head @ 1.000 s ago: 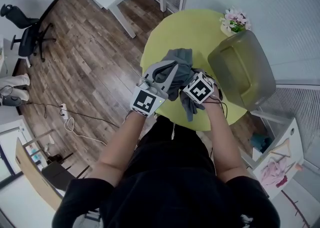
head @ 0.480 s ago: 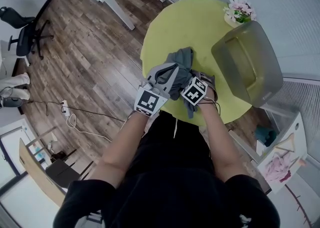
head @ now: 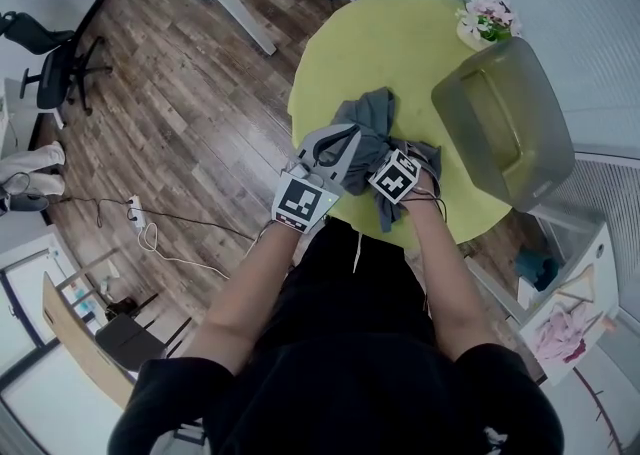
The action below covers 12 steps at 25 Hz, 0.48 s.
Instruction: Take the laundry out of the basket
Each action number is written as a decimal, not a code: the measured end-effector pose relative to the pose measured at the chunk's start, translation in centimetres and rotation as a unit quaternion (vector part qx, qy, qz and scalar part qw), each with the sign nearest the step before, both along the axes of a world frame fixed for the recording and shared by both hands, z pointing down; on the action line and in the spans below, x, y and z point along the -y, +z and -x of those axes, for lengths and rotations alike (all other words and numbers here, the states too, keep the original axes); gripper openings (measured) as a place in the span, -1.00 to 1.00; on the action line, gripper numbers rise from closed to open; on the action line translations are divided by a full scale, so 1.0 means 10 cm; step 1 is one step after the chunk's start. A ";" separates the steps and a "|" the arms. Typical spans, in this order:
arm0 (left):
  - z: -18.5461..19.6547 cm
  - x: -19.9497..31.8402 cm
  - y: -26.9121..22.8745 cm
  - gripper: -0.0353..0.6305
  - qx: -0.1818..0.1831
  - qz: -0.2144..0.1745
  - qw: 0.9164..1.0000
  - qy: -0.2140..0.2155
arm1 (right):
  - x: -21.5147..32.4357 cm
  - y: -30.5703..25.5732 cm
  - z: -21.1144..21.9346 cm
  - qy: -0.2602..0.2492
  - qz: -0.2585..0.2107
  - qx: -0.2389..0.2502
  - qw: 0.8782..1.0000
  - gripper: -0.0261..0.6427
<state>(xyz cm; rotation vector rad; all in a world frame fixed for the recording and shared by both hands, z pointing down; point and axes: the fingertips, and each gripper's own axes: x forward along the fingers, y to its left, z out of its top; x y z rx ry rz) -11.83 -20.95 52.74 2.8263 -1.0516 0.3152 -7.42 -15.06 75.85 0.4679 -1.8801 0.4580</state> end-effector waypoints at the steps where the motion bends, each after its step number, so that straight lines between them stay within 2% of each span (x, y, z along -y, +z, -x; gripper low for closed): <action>1: 0.01 -0.01 -0.01 -0.87 0.000 0.000 1.000 0.001 | 0.00 -0.05 0.00 0.001 -0.002 0.004 1.000 0.24; 8: 0.00 -0.06 -0.06 -0.87 0.001 0.002 1.000 0.006 | -0.01 -0.54 -0.14 -0.001 -0.017 0.024 1.000 0.23; 12: -0.01 -0.14 -0.17 -0.87 0.000 0.001 1.000 0.009 | 0.00 -0.97 -0.19 0.009 -0.054 0.055 0.997 0.23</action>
